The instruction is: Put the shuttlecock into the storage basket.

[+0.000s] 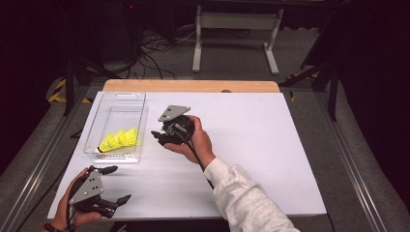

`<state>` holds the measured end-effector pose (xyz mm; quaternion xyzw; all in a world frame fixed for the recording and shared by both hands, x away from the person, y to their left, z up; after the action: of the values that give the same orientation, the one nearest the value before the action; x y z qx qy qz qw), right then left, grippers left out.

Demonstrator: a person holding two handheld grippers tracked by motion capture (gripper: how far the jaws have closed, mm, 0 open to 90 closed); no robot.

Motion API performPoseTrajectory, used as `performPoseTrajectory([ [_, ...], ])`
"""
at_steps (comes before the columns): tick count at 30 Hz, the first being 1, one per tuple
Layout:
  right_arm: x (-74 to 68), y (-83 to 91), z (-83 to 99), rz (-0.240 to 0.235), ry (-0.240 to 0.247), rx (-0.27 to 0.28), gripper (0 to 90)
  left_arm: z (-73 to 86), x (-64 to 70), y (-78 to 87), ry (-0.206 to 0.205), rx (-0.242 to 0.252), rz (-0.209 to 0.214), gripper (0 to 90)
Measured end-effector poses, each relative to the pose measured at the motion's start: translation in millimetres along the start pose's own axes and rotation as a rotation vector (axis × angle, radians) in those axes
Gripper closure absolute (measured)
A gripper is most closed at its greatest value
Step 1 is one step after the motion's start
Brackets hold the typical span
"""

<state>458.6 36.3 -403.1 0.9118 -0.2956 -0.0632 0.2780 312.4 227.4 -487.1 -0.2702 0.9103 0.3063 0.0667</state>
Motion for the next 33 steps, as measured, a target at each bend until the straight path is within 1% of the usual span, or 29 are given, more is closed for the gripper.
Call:
performPoseTrajectory([
  [12,8.2,11.4,5.1,0.019,-0.008,0.013,38.8,0.1,0.2,-0.5,0.005,0.001,0.002,3.8],
  [17,9.5,14.5,7.1,0.025,-0.003,0.014,37.9,0.1,0.5,-0.7,0.003,-0.001,0.004,3.9],
  [23,10.0,18.8,9.7,0.037,0.005,0.016,34.1,0.2,0.4,-0.7,0.001,-0.003,0.007,3.9],
  [30,10.1,22.0,11.9,0.035,0.007,0.020,29.5,0.2,0.5,-0.8,0.002,-0.001,0.007,3.9],
  [33,9.5,23.2,14.5,0.041,0.017,0.021,25.5,0.2,0.5,-0.9,0.000,-0.003,0.006,3.9],
])
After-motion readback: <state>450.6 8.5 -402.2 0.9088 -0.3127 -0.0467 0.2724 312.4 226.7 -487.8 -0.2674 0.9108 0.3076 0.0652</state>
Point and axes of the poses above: each handheld gripper's, and its own axes: y roughly backward along the jaws, z roughly out of its underside, x roughly to its right, the point moved 6 cm from there along -y, roughly forward along the jaws, and after that the axes turned 8 degrees about -y, right-handed, at the moved point
